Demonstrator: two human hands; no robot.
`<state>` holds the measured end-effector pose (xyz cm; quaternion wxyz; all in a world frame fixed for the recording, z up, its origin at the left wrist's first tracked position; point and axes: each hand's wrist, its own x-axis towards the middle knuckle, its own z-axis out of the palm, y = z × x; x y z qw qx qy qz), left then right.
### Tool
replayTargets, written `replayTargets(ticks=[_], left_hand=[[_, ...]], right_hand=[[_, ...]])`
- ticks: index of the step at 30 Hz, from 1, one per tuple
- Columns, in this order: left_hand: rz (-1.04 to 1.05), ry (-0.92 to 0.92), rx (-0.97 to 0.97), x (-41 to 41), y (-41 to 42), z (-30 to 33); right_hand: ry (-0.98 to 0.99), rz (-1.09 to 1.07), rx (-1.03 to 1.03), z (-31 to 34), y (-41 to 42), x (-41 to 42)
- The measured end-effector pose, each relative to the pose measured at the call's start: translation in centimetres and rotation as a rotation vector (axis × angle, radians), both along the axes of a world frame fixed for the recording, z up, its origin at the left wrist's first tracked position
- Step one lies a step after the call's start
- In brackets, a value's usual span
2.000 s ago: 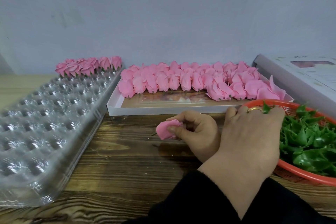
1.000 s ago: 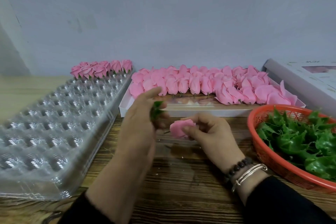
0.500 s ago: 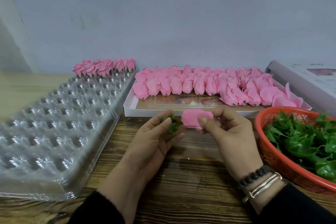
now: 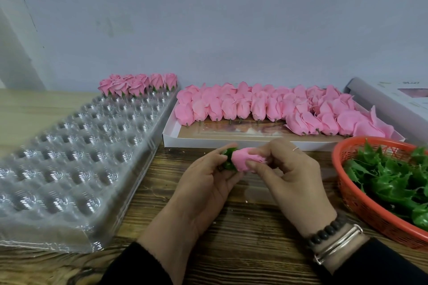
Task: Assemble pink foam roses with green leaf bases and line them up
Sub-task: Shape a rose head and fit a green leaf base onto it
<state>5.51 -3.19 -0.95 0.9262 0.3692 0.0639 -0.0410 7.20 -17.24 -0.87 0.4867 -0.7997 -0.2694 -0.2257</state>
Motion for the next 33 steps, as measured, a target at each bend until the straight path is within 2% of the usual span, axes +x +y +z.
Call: replayTargets(ticks=[7, 11, 13, 14, 17, 18, 20, 27, 31, 33], left_hand=[[-0.043, -0.015, 0.035, -0.3, -0.9, 0.1], [-0.12, -0.045, 0.045, -0.4, -0.6, 0.0], [-0.179, -0.12, 0.219, -0.5, -0.2, 0.2], [-0.185, -0.164, 0.367, -0.6, 0.0, 0.2], [-0.027, -0.304, 1.041, -0.7, 0.1, -0.1], [0.04, -0.343, 1.188, -0.7, 0.1, -0.2], [0.123, -0.387, 1.31, -0.9, -0.1, -0.1], [0.095, -0.368, 1.293, -1.0, -0.8, 0.0], [0.005, -0.384, 1.125, -1.3, -0.7, 0.4], [0.003, -0.354, 0.88, -1.3, -0.7, 0.3]], right_hand=[[-0.154, 0.005, -0.176, 0.4, 0.3, -0.3], [-0.142, 0.008, -0.152, 0.3, 0.0, -0.2], [-0.1, 0.003, -0.124, 0.3, -0.2, 0.0], [-0.078, -0.007, -0.11, 0.3, -0.2, 0.1], [-0.029, 0.003, -0.072, 0.5, -0.5, 0.3], [-0.013, 0.02, -0.07, 0.5, -0.5, 0.2], [-0.003, 0.056, -0.074, 0.7, -0.3, -0.1], [-0.053, 0.211, -0.238, 1.2, 0.7, -1.0], [-0.121, 0.246, -0.273, 1.5, 0.8, -1.2], [-0.16, 0.211, -0.15, 1.5, 0.8, -1.3]])
